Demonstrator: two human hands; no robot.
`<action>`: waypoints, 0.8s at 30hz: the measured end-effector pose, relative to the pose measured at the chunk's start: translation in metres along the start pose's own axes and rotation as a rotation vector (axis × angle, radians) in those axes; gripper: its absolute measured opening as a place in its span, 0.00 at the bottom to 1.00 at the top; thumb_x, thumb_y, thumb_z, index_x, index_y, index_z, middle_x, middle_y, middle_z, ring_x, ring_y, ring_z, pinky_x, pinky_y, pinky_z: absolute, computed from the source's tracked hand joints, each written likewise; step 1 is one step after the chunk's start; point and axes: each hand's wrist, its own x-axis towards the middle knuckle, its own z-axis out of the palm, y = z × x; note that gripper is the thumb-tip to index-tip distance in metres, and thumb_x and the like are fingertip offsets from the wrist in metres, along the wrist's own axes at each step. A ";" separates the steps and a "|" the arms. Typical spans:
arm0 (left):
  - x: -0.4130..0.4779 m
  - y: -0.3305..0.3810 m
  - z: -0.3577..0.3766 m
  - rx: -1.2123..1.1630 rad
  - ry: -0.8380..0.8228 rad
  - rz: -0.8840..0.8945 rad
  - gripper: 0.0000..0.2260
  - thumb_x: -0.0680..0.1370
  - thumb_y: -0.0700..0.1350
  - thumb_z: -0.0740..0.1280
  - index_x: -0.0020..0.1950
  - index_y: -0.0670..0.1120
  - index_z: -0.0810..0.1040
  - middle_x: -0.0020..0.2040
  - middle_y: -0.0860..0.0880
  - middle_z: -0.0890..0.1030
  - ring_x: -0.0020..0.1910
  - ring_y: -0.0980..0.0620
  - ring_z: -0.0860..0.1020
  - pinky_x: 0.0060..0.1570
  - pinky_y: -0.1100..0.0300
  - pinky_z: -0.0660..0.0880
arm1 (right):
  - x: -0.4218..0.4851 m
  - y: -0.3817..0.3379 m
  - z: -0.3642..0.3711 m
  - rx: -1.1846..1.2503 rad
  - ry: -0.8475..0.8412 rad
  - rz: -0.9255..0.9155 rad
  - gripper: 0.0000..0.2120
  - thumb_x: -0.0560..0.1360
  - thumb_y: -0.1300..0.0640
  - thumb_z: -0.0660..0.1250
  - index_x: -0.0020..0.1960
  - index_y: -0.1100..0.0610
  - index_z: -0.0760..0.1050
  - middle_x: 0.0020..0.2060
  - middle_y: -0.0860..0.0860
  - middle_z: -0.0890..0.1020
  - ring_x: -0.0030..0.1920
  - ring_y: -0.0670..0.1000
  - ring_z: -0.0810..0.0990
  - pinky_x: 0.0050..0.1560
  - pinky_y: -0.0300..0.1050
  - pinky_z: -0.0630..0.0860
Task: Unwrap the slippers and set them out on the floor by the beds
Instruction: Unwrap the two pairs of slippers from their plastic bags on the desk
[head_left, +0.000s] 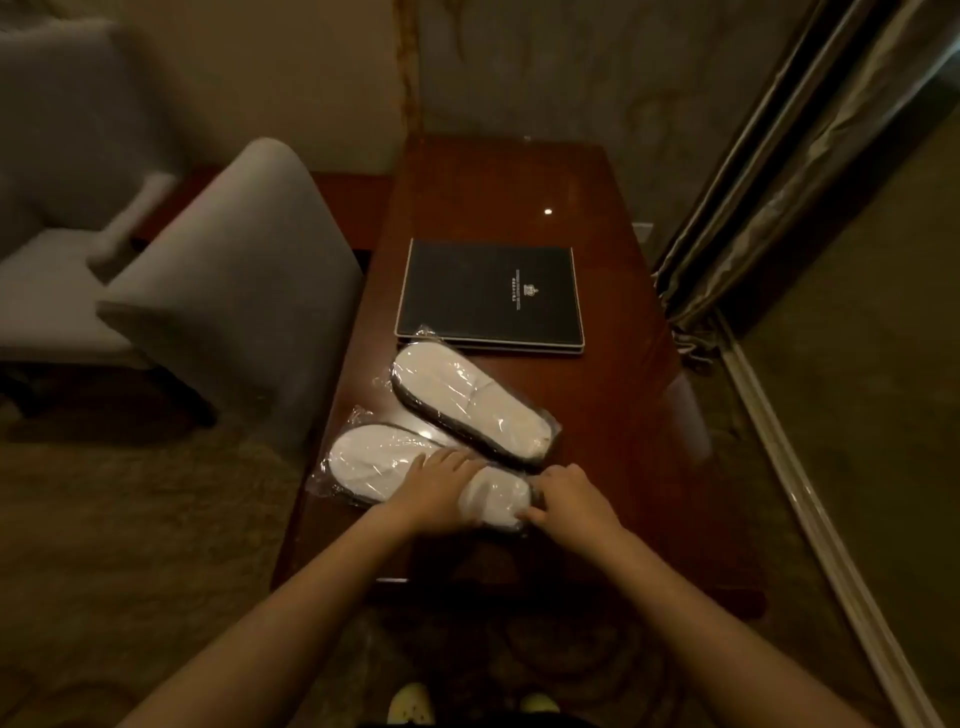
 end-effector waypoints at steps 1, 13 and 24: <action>0.002 0.001 0.003 0.024 -0.016 0.011 0.36 0.72 0.55 0.68 0.76 0.52 0.54 0.78 0.49 0.53 0.77 0.47 0.50 0.74 0.43 0.47 | -0.002 -0.002 0.007 -0.025 0.029 0.036 0.15 0.75 0.46 0.64 0.56 0.54 0.75 0.53 0.52 0.77 0.57 0.54 0.71 0.54 0.49 0.73; 0.020 0.000 0.022 0.243 0.025 0.043 0.42 0.70 0.55 0.71 0.77 0.52 0.49 0.78 0.48 0.53 0.77 0.46 0.50 0.73 0.44 0.50 | 0.001 -0.008 0.068 0.151 0.411 0.216 0.17 0.75 0.50 0.65 0.62 0.53 0.74 0.58 0.49 0.76 0.58 0.50 0.70 0.56 0.44 0.70; 0.034 -0.007 0.018 0.232 0.056 0.107 0.44 0.64 0.58 0.73 0.75 0.49 0.56 0.72 0.48 0.62 0.72 0.47 0.59 0.70 0.48 0.54 | 0.009 -0.013 0.079 0.282 0.543 0.210 0.03 0.75 0.59 0.66 0.46 0.57 0.78 0.44 0.50 0.78 0.48 0.50 0.74 0.46 0.43 0.72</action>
